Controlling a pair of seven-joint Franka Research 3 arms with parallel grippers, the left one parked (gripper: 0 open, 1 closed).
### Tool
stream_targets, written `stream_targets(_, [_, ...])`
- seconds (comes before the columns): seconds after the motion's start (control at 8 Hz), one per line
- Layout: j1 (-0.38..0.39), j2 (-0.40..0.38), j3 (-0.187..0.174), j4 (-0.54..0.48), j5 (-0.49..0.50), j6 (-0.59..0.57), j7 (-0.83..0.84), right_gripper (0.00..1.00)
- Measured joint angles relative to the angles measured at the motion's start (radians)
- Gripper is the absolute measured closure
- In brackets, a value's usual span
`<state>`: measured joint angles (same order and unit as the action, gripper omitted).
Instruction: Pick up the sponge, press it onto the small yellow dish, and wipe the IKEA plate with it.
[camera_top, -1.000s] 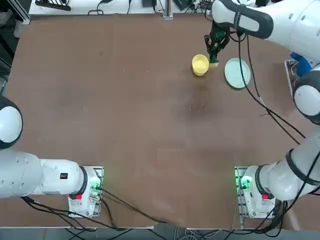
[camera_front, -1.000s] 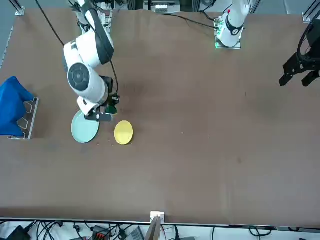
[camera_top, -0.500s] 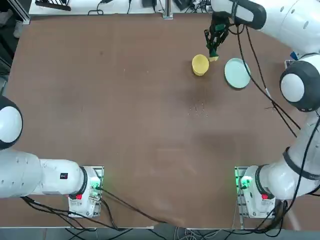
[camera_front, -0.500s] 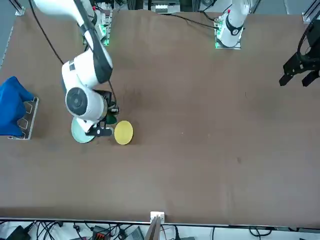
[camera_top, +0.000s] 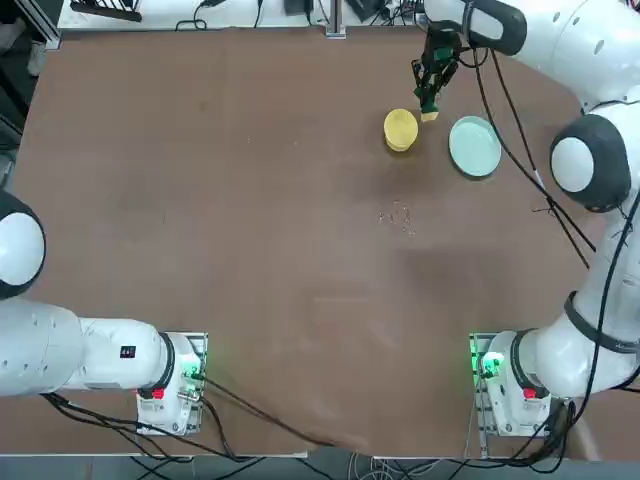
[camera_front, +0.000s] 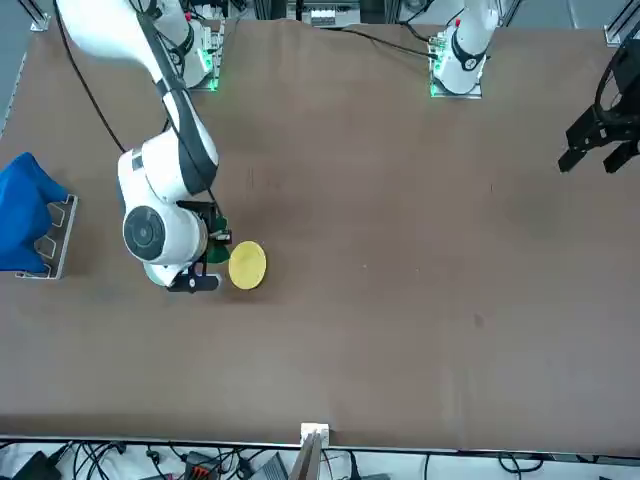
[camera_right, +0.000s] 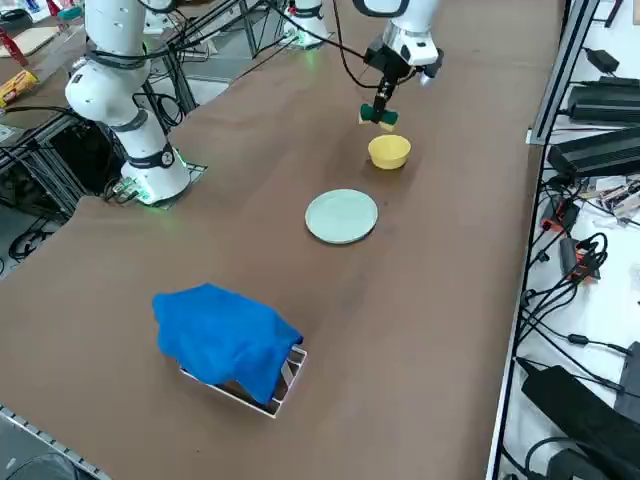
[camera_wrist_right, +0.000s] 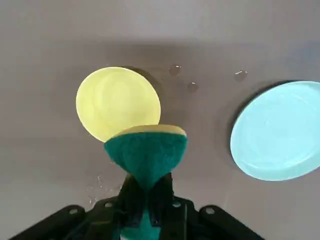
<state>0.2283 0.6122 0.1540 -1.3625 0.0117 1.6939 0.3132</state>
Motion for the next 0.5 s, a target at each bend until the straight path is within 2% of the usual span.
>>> stream_targets(0.5, [-0.007,0.073,0.0,0.041,0.0,0.0,-0.056,0.91])
